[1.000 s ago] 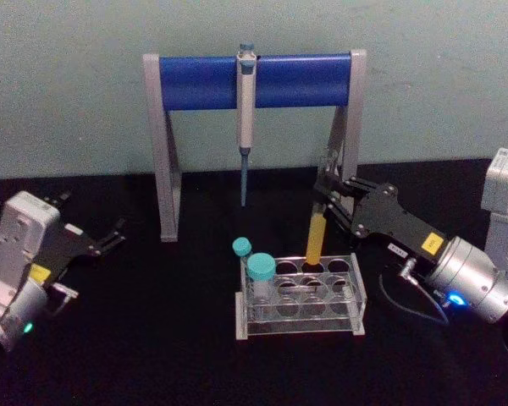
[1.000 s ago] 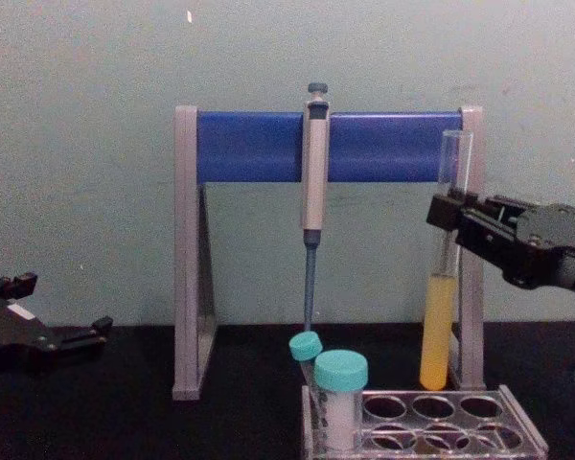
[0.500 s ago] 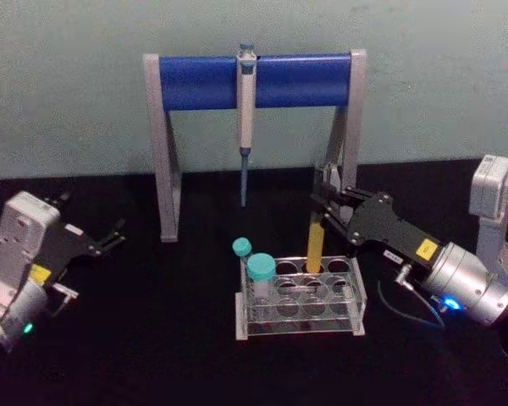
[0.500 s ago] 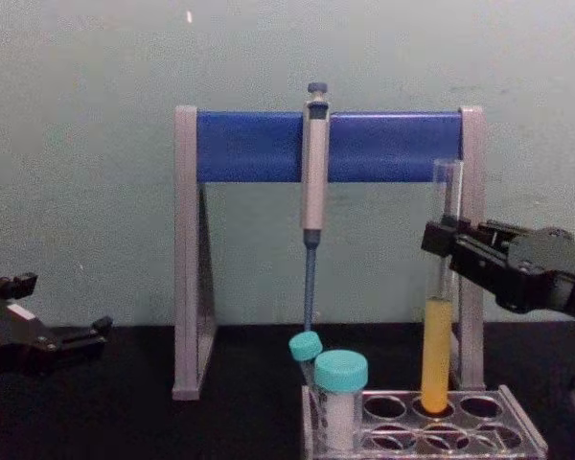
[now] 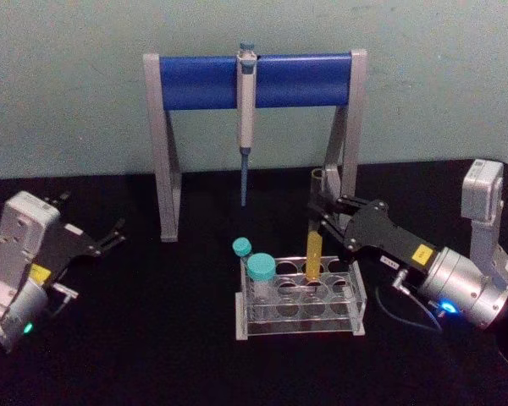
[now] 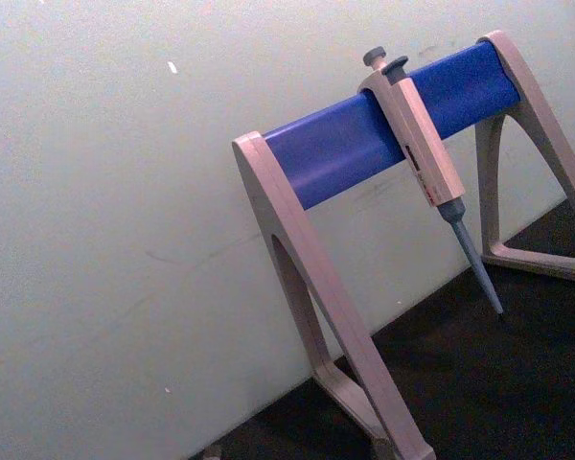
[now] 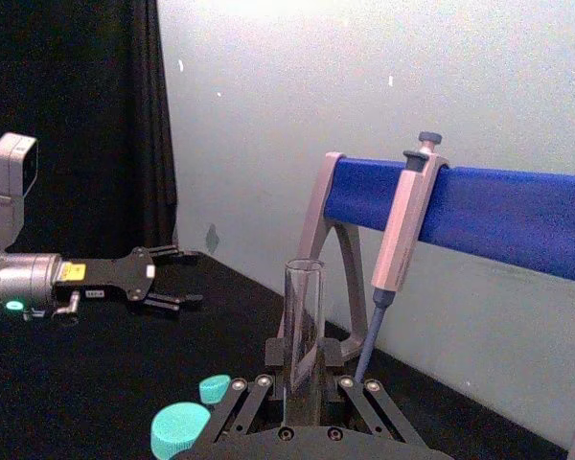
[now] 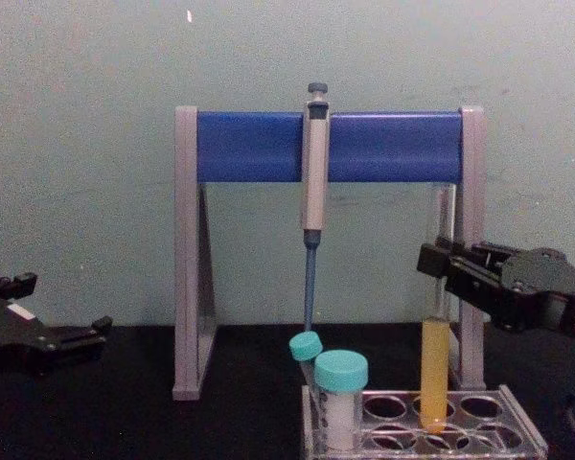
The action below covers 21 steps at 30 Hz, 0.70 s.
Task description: Pick up the test tube from the test tube rack, shake it, then place it back into the test tube rack.
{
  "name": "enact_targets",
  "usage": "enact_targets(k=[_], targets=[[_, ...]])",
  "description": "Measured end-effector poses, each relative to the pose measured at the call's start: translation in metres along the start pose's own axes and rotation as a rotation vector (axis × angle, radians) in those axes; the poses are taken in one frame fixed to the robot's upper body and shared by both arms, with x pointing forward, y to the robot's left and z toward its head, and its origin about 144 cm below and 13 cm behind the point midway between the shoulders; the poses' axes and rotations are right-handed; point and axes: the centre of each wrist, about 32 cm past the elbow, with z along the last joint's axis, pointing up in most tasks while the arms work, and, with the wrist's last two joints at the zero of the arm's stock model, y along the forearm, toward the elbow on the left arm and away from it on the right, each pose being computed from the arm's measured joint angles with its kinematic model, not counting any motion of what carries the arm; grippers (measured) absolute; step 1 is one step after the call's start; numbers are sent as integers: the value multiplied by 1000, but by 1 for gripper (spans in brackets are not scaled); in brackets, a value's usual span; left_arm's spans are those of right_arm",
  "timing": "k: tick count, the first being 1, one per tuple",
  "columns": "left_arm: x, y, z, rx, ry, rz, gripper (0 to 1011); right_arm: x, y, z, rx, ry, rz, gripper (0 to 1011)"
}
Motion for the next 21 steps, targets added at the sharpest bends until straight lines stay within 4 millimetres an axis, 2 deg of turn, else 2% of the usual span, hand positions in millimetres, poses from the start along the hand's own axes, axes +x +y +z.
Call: enact_targets(k=[21], targets=[[0, 0, 0, 0, 0, 0, 1001, 1, 2, -7, -43, 13, 1, 229]])
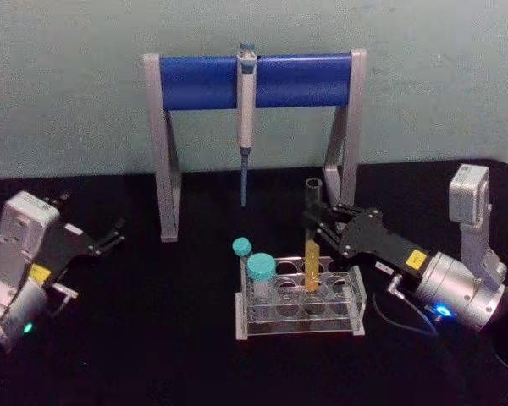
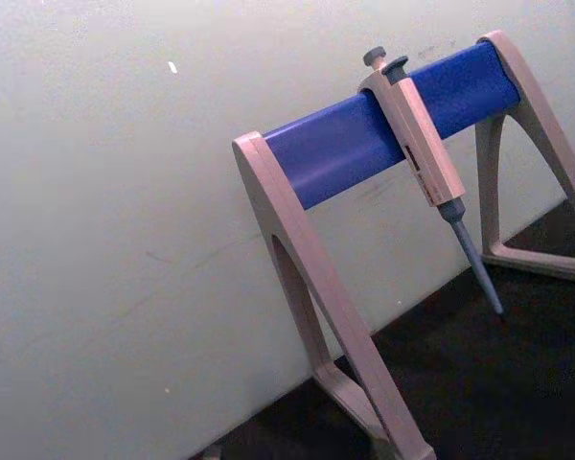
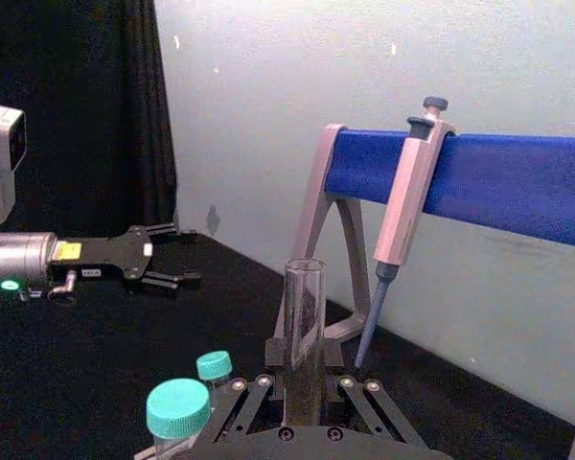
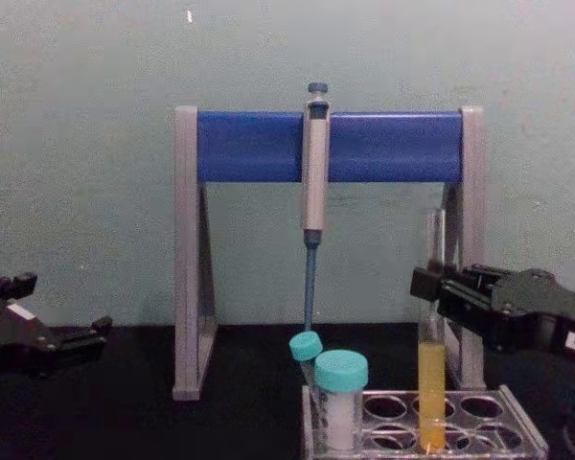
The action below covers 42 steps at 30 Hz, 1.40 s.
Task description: Pick up the test tube from the test tube rack, shake it, then place it back into the test tube rack.
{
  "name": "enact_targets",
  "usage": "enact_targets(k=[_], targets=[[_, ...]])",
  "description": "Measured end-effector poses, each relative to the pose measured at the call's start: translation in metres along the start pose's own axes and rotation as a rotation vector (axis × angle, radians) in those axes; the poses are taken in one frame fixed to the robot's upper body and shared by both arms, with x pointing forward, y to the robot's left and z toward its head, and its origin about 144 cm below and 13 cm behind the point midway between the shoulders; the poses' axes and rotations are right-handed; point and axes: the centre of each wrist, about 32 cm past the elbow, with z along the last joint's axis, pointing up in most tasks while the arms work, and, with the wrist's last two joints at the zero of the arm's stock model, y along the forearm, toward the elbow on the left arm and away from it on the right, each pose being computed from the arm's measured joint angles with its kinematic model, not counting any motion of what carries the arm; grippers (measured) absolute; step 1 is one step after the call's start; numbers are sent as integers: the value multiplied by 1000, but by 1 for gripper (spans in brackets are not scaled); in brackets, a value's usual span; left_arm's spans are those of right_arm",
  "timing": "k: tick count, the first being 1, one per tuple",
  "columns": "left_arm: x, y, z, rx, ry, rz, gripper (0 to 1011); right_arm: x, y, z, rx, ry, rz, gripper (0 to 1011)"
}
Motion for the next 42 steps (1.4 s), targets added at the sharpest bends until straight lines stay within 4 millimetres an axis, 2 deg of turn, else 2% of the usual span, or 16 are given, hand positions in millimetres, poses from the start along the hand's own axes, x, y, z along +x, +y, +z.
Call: enact_targets(k=[42], targets=[[0, 0, 0, 0, 0, 0, 1001, 1, 4, -4, -80, -3, -2, 229]])
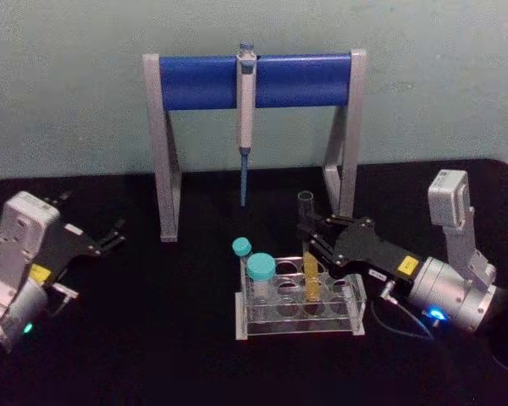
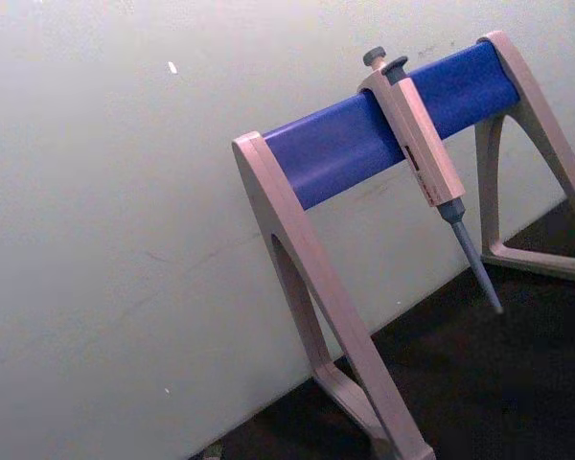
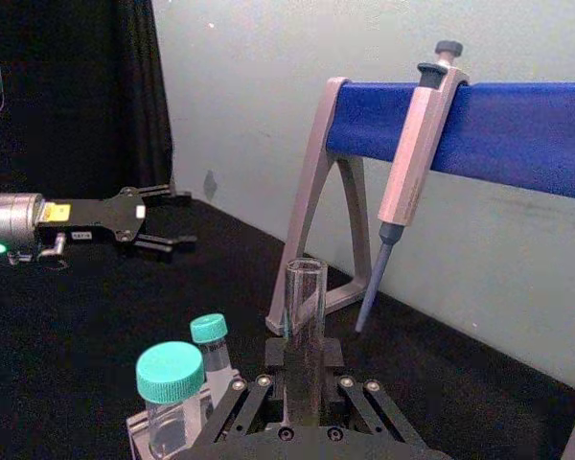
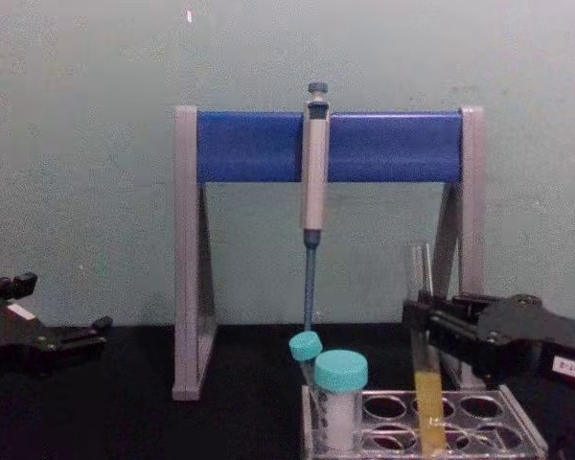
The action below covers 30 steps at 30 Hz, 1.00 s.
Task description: Pick up the test tube from the test tube rack, shake it, then place it back into the test tube rack.
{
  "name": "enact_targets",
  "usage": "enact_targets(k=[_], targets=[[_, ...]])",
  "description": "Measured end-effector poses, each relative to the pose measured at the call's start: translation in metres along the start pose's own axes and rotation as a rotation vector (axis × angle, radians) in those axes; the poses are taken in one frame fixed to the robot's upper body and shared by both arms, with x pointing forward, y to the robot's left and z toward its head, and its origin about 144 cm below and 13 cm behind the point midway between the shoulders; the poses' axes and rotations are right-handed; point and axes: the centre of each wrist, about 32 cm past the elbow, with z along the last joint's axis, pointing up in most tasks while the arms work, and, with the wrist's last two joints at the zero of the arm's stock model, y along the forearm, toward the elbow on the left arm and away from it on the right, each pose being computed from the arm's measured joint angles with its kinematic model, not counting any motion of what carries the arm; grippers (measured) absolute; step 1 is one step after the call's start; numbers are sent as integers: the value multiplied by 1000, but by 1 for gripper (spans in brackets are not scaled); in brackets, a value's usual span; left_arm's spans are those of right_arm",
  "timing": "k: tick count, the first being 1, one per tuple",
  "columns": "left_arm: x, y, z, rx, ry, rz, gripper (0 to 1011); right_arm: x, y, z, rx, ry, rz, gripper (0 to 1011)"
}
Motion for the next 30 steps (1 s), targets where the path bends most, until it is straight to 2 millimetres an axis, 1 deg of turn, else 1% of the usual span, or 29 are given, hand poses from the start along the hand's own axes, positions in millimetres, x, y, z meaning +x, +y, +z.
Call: enact_targets(k=[30], targets=[[0, 0, 0, 0, 0, 0, 1001, 0, 0, 1, -16, -7, -10, 229]])
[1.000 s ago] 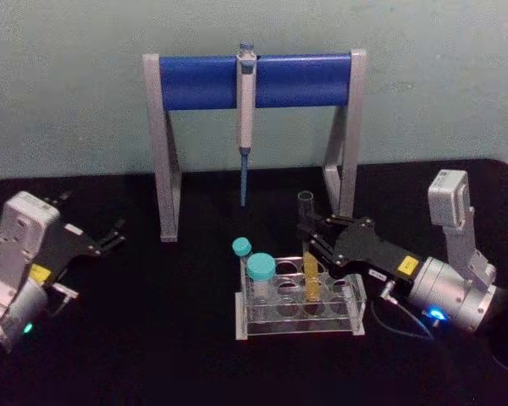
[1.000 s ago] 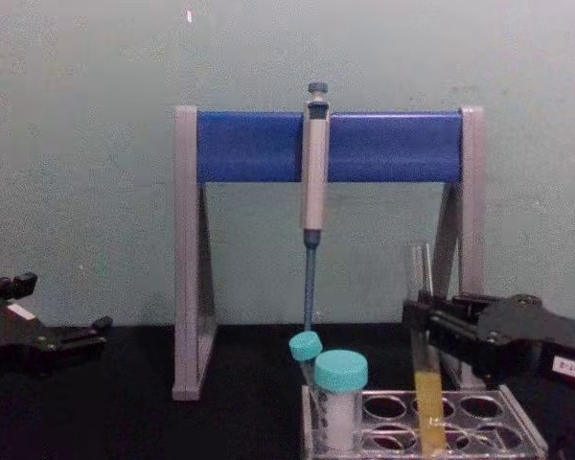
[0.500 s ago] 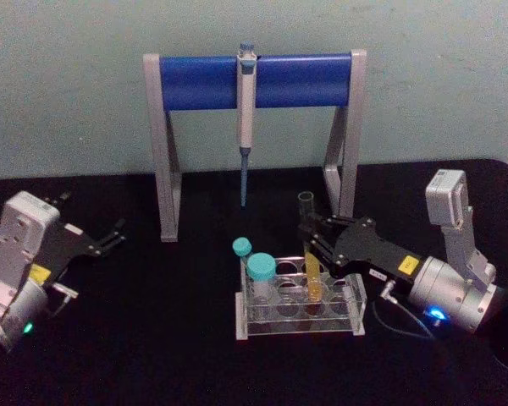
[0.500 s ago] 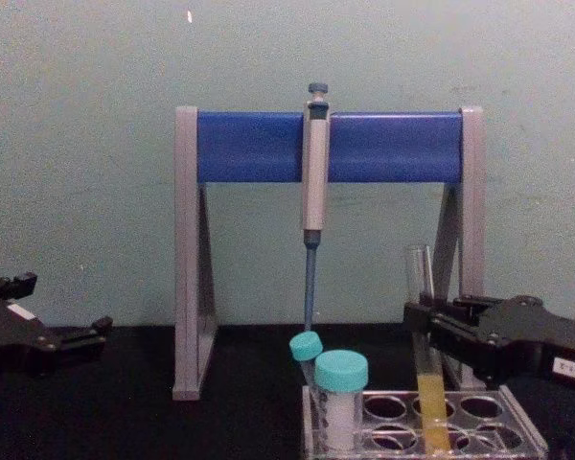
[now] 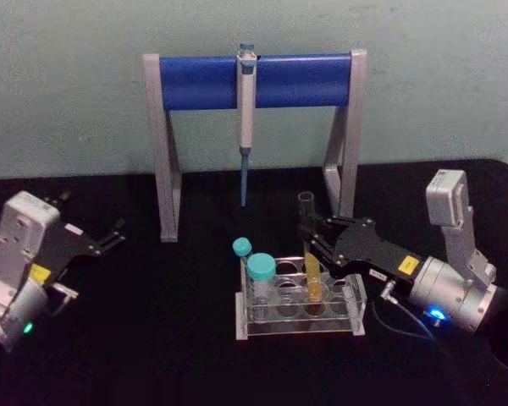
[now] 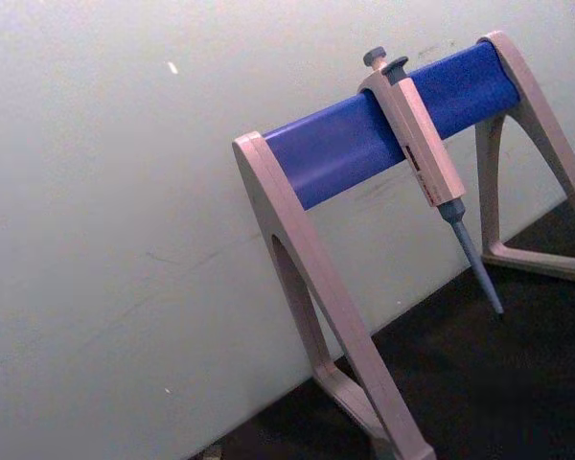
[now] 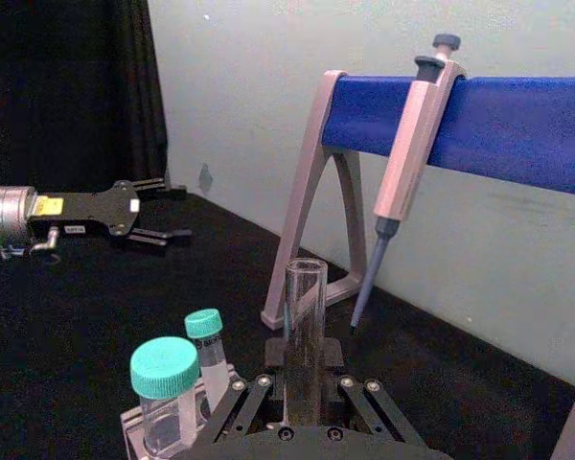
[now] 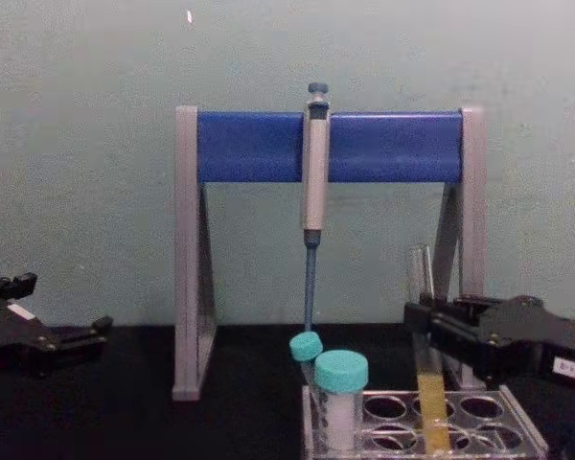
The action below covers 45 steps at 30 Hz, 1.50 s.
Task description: Pick up the test tube from the test tube rack, shake it, then place it back into the test tube rack.
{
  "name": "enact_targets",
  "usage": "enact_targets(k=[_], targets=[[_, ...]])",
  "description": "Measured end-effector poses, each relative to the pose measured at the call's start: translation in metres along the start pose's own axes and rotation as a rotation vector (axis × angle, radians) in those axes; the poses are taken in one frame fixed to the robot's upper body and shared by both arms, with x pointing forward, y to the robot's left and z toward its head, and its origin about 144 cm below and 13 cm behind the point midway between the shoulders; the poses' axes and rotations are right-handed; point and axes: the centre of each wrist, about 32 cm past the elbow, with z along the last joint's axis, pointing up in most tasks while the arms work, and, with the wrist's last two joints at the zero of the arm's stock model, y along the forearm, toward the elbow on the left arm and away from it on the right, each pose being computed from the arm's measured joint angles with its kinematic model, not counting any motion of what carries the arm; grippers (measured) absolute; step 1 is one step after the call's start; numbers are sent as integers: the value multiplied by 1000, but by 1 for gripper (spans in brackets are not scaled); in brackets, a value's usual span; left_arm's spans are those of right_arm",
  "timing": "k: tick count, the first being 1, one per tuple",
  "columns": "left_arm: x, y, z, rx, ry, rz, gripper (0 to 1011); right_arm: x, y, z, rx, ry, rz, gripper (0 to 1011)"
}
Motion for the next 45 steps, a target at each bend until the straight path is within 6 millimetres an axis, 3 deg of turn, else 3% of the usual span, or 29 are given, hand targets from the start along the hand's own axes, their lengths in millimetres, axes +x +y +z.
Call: enact_targets(k=[10, 28, 36, 45], targets=[[0, 0, 0, 0, 0, 0, 1001, 0, 0, 0, 0, 0, 1, 233], [0, 0, 0, 0, 0, 0, 1001, 0, 0, 0, 1, 1, 2, 788], [0, 0, 0, 0, 0, 0, 1001, 0, 0, 0, 1, 1, 2, 986], [0, 0, 0, 0, 0, 0, 1001, 0, 0, 0, 1, 1, 2, 1000]])
